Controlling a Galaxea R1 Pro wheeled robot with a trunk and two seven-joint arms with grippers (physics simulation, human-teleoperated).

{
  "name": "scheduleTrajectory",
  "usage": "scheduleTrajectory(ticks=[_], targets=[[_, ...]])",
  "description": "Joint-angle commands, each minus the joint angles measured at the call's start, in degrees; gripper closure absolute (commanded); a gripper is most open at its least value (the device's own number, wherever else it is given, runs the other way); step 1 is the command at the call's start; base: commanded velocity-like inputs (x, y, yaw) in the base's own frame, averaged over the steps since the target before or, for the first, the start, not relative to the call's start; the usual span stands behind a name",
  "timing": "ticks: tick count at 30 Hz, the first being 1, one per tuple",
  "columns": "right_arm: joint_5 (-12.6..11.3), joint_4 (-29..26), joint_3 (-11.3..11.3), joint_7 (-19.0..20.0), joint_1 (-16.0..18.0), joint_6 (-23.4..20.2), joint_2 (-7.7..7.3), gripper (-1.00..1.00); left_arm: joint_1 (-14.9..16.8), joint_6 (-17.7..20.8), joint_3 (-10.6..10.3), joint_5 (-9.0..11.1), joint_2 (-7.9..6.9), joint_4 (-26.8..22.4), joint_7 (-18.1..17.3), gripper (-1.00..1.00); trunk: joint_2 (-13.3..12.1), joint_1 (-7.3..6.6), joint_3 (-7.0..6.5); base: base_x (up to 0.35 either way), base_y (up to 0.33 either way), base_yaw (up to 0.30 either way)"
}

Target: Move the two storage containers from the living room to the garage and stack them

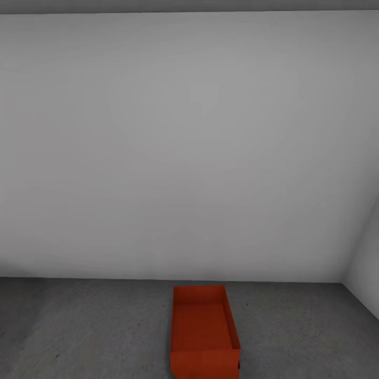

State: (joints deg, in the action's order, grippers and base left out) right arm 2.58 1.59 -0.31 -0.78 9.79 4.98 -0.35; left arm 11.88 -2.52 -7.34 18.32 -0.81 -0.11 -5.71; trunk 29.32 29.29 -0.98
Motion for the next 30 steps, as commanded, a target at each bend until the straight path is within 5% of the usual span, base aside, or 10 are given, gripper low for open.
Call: scheduleTrajectory(ticks=[1,30], targets=[[0.26,0.17,-0.05,-0.09,0.05,0.27,0.0,-1.0,0.01,-0.2,-0.47,0.58,0.0,0.06,-0.24,-1.0,0.03,0.02,0.01,0.0,0.0,0.0],[0.21,0.26,-0.21,-0.03,0.05,0.28,0.29,-1.0,-0.02,-0.2,-0.53,0.32,-0.5,-0.82,0.44,-1.0,0.03,0.02,-0.76,0.0,0.0,0.0]])
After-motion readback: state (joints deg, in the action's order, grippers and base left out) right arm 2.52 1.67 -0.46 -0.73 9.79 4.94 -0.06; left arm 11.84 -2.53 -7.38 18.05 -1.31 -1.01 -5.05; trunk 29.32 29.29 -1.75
